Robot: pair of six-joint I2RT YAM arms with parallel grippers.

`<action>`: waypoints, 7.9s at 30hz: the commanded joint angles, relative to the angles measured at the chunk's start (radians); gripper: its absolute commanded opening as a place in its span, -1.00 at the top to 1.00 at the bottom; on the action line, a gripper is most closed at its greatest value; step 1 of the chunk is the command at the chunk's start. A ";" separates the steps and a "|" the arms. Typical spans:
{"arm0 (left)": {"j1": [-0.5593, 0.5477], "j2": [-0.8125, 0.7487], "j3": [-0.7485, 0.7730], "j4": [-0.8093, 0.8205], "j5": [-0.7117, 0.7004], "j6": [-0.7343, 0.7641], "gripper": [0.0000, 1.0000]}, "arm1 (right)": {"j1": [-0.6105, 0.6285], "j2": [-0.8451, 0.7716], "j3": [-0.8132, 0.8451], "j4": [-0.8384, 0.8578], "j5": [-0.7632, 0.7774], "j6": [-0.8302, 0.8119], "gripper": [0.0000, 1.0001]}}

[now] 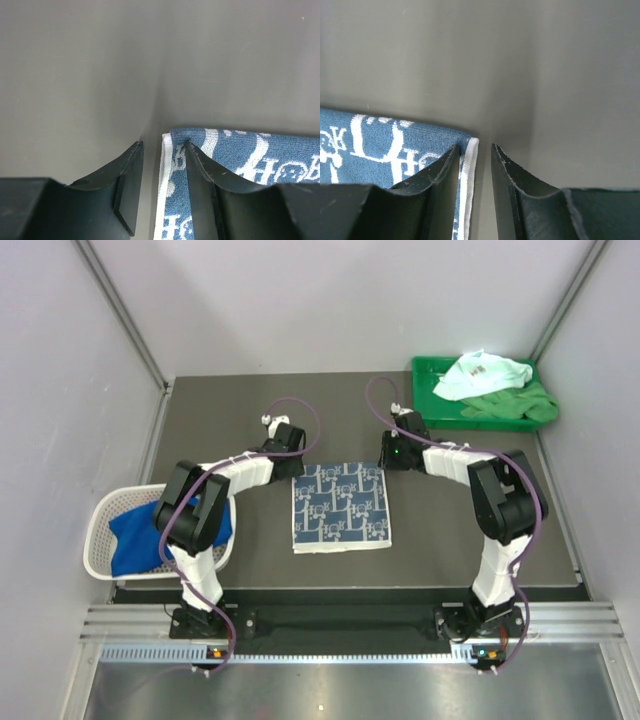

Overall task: Fold and stack the towels
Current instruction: Fold the towel, then neatly place the folded towel into the bin

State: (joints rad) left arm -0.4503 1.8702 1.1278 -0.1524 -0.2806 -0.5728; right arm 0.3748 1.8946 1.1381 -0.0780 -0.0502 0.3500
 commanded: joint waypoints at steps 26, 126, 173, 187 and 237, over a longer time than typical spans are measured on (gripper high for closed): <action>0.028 0.040 -0.023 0.142 0.058 0.068 0.88 | 0.041 0.084 0.098 -0.057 0.055 -0.042 0.97; -0.145 -1.029 -0.763 0.174 0.139 -0.223 0.45 | 0.345 -0.962 -0.773 0.182 0.228 0.290 0.36; -0.243 -1.000 -0.292 -0.323 0.066 -0.185 0.21 | 0.706 -0.483 -0.290 -0.097 0.536 0.440 0.28; -0.257 -1.051 0.032 -0.616 0.106 -0.047 0.21 | 0.805 0.095 0.299 -0.267 0.610 0.411 -0.13; -0.257 -1.211 0.193 -0.725 -0.020 -0.018 0.22 | 0.803 -0.154 0.179 0.116 0.348 0.363 0.97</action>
State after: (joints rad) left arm -0.7025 0.6693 1.2896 -0.8921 -0.2867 -0.5995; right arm 1.1763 1.8030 1.2453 -0.0872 0.3298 0.7174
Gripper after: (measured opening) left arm 0.394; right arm 0.120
